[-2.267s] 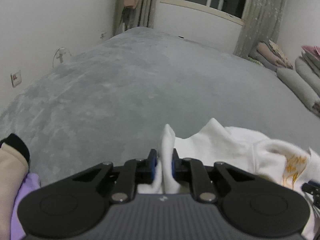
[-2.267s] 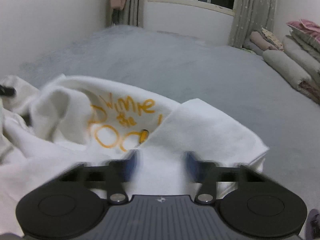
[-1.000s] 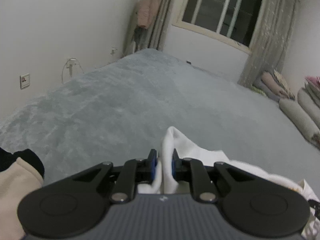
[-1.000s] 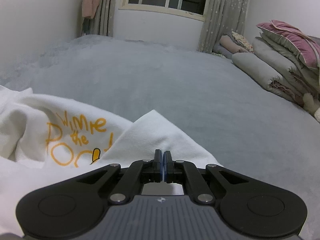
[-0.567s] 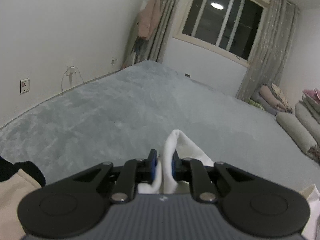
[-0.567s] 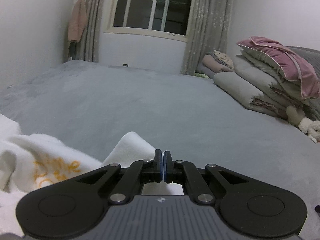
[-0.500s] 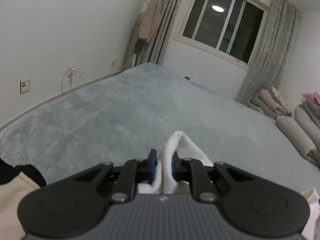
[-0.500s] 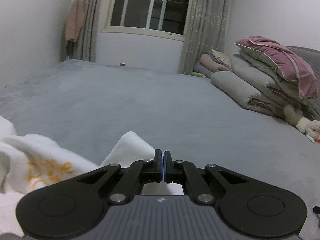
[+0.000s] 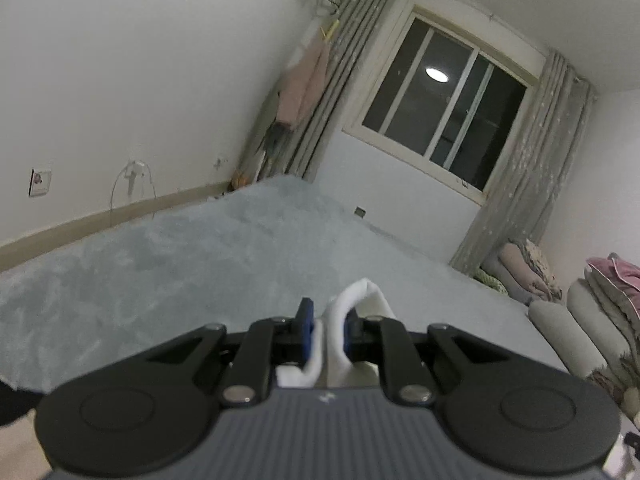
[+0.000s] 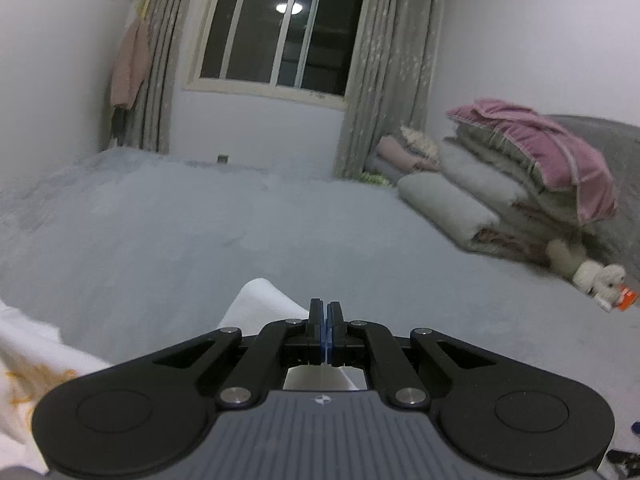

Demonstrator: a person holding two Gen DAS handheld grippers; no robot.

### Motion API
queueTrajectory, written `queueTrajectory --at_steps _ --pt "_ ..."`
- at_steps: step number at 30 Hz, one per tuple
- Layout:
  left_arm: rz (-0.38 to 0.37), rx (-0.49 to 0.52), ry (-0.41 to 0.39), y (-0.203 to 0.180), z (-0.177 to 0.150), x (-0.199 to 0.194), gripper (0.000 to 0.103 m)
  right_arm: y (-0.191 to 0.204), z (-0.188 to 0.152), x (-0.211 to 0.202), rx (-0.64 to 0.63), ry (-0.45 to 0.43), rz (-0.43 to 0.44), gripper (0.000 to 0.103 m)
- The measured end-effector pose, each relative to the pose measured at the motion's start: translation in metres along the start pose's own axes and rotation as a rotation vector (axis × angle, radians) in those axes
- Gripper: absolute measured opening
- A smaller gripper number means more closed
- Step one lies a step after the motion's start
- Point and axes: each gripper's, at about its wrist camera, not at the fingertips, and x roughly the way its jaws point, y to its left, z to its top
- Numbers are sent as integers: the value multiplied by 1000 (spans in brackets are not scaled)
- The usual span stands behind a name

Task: Fold clothes
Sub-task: 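Open both grippers and release the shirt onto the bed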

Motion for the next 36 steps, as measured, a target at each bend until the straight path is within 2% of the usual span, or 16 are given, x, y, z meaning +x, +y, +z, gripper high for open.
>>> queueTrajectory --at_steps 6,10,12,13,14,15,16,17,18,22,23,25,28,31,35,36 --pt "14 42 1 -13 25 25 12 -10 22 10 -7 -34 -20 2" --pt "31 60 -29 -18 50 44 12 -12 40 25 20 -74 -49 1" --pt "92 74 25 -19 53 65 18 -11 51 32 44 -102 -73 1" --pt "130 79 104 -18 49 80 22 -9 55 39 56 -90 -67 1" --pt "153 94 169 -17 42 89 30 -2 52 48 24 -35 -40 2" --pt "173 111 228 -15 34 96 32 6 49 57 -18 29 -9 2" --pt "177 118 238 -15 27 96 34 15 45 67 -60 92 22 2" --pt "165 121 244 -13 19 91 42 22 37 67 -88 122 63 2" --pt "156 118 273 -11 11 86 45 28 27 63 -99 147 113 3" --pt "116 118 442 -11 -19 63 47 45 -9 51 -105 283 292 17" --pt "98 148 475 -15 -29 53 49 49 -16 46 -116 307 335 20" --pt "61 218 529 -25 -47 32 55 53 -23 35 -117 350 407 33" --pt "-3 347 581 -40 -75 1 65 54 -32 7 -73 402 493 41" --pt "11 410 578 -34 -91 -12 66 52 -47 -29 -30 461 605 44" --pt "2 351 604 -13 -99 -14 66 55 -87 -64 59 578 732 46" --pt "-12 348 600 -12 -102 -16 66 57 -96 -71 68 575 733 46"
